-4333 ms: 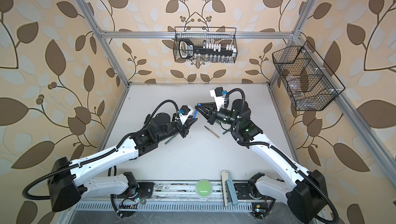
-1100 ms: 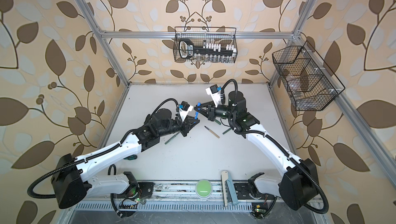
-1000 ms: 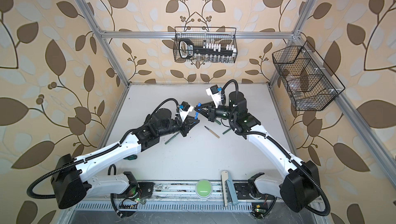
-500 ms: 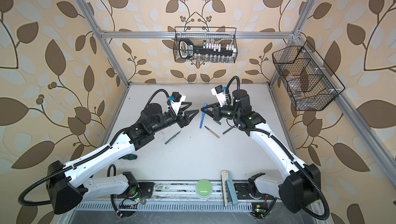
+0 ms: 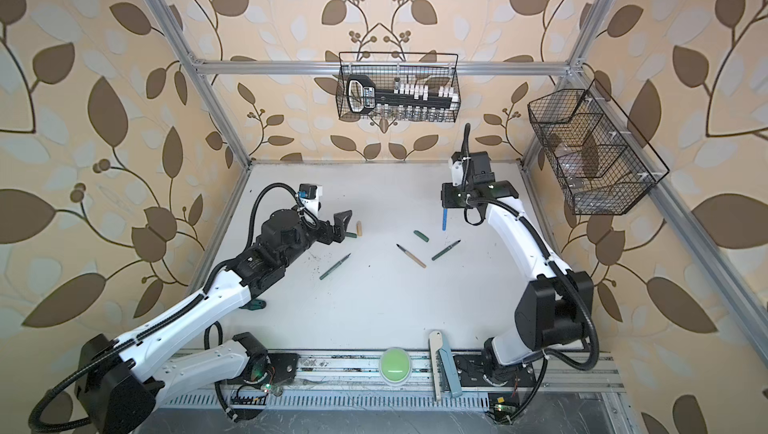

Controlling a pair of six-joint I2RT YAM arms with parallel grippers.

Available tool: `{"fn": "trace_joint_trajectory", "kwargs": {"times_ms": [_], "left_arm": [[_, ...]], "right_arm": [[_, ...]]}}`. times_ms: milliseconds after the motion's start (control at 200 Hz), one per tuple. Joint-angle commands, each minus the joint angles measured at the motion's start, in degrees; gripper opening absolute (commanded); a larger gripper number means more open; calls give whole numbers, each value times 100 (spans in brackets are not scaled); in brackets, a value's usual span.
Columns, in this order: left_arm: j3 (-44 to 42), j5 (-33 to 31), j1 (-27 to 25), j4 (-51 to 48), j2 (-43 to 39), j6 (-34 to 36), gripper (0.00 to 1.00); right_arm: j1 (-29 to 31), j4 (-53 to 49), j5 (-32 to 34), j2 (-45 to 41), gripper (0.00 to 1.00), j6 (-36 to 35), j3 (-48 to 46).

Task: Insert the pens into the pen caps
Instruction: 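Open the left gripper and pull it back while the right gripper holds the pen, then lower the capped blue pen to the table with the right gripper and release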

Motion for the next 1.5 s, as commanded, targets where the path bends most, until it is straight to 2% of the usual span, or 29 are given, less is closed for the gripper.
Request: {"fn": "trace_joint_trajectory", "kwargs": {"times_ms": [0, 140, 375, 535, 800, 1055, 1175, 1260, 1365, 1495], "left_arm": [[-121, -37, 91, 181, 83, -194, 99], [-266, 13, 103, 287, 106, -34, 99], [-371, -212, 100, 110, 83, 130, 99], [-425, 160, 107, 229, 168, 162, 99], [-297, 228, 99, 81, 319, 62, 99], [-271, 237, 99, -4, 216, -13, 99], [-330, 161, 107, 18, 10, 13, 99], [-358, 91, 101, 1, -68, 27, 99], [-275, 62, 99, -167, -121, -22, 99], [-305, -54, 99, -373, -272, -75, 99]], "right_arm": [[-146, -696, 1313, 339, 0, -328, 285], [-383, -751, 1643, 794, 0, -390, 262], [-711, -567, 1757, 1581, 0, -530, 316], [-778, -435, 1569, 2101, 0, -545, 740], [-878, -907, 1352, 3104, 0, -778, 1863], [-973, -795, 814, 3562, 11, -816, 2140], [-994, -716, 821, 3740, 13, -807, 2285], [-1016, -724, 793, 3897, 27, -791, 2429], [-1016, -643, 847, 3964, 29, -782, 2500], [-1025, -487, 880, 3816, 39, -764, 2487]]}}
